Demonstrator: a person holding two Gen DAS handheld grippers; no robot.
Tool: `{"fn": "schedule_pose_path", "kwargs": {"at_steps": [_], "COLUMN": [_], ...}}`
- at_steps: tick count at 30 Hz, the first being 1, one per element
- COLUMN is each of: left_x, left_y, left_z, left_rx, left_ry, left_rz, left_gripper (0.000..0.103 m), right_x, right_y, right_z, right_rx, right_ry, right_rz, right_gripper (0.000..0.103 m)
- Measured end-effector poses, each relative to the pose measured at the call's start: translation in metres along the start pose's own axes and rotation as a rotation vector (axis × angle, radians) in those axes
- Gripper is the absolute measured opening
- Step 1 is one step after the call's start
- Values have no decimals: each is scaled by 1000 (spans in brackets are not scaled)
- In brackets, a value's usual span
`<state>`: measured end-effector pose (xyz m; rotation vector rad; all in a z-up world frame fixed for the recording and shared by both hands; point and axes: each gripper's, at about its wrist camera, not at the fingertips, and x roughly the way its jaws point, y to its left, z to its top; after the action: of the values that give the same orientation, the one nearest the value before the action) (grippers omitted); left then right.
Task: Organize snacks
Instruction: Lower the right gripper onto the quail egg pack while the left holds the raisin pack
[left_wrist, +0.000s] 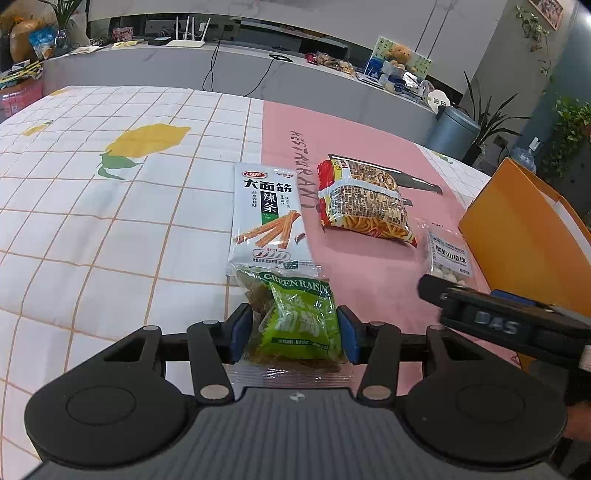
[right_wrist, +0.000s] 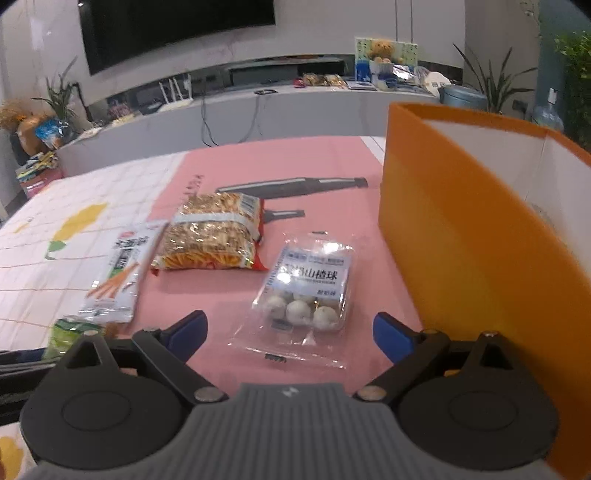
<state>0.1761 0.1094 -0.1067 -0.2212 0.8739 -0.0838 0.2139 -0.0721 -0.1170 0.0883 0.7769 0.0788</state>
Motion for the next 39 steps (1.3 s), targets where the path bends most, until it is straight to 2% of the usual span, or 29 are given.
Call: {"fn": "schedule_pose_path", "kwargs": {"at_steps": [3, 11, 29, 30, 32, 34, 35, 39], "left_x": [0, 0, -1, -1, -1, 0, 0, 0], "left_y": [0, 0, -4, -4, -4, -5, -5, -6], "left_z": [-1, -2, -5, -5, -5, -5, -5, -6], "left_rx": [6, 23, 45, 44, 45, 52, 59, 76], "left_ry": [-2, -8, -23, -22, -22, -22, -22, -27], "left_rz": [-2, -5, 13, 12, 12, 15, 17, 19], "left_gripper": [56, 57, 57, 57, 57, 57, 57, 57], "right_x": [15, 34, 39, 38, 36, 33, 32, 30], "right_y": [4, 13, 12, 12, 13, 14, 14, 15], "right_z": [-2, -2, 3, 3, 2, 2, 2, 1], "right_rx": [-2, -6, -19, -19, -22, -24, -26, -41], "right_ry": [26, -85, -87, -90, -107, -121, -127, -130], "right_rz": [-43, -95, -85, -85, -91, -99, -103, -98], "right_gripper": [95, 100, 99, 97, 86, 69, 64, 58]}}
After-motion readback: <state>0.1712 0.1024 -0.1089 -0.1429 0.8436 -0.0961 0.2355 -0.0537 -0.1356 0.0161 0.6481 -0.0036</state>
